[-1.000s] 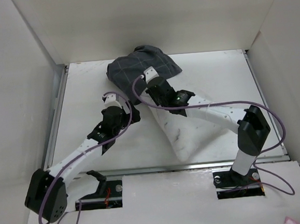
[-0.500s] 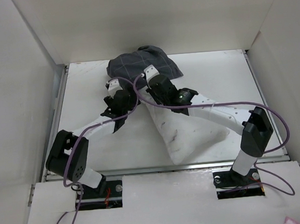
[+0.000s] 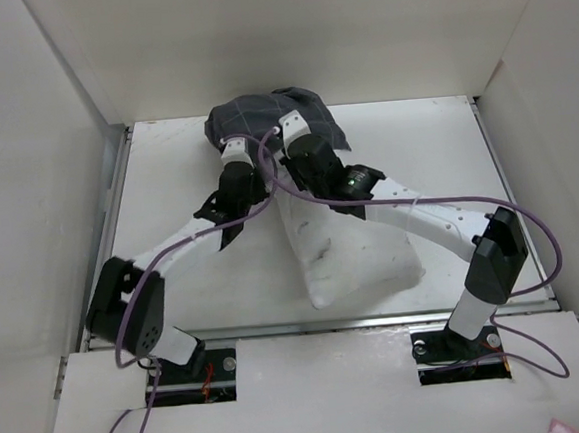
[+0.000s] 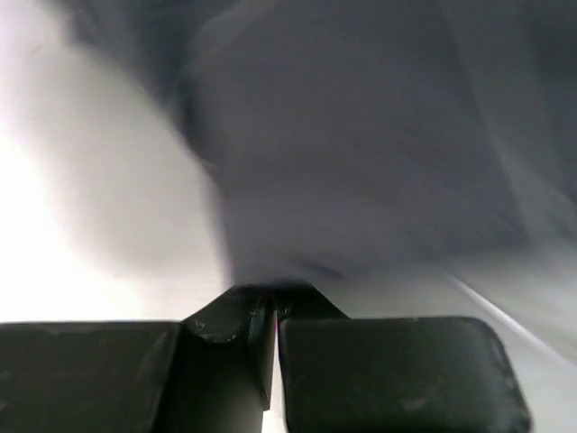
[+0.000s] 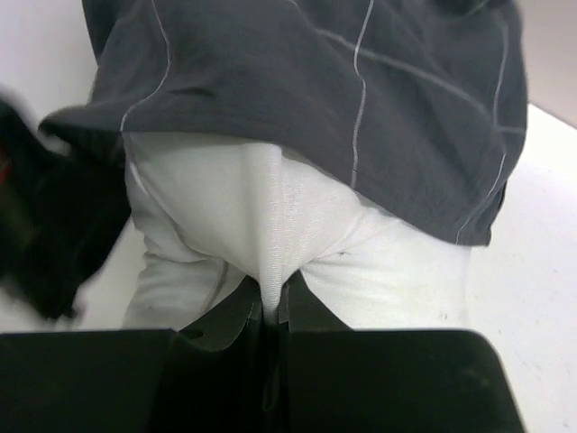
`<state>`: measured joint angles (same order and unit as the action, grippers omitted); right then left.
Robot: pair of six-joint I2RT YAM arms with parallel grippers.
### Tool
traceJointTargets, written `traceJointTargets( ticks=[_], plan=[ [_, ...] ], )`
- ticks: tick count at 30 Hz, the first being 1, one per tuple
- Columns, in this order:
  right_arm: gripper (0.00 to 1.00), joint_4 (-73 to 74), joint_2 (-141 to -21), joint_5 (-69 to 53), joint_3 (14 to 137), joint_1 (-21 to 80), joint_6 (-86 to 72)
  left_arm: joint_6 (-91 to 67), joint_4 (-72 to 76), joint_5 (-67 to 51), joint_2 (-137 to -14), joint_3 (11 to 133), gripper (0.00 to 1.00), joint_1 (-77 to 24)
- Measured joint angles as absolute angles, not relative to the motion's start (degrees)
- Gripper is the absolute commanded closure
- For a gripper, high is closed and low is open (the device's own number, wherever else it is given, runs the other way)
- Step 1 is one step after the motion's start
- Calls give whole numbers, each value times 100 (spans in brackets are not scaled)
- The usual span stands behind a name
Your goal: Put the pillow into the pillowcase
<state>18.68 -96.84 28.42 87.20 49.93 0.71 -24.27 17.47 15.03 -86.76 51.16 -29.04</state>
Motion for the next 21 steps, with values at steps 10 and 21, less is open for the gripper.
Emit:
traceJointTargets(
  ticks=[10,21],
  plan=[
    [100,320,-9395,3651,8785,4995,-401,-1815,-108,574,-6276,6278,100,-3863],
    [100,-1321,-8849,3656,7583,5028,-875,-1988,-1278,-410,-6165,6908,100,-4160]
  ],
)
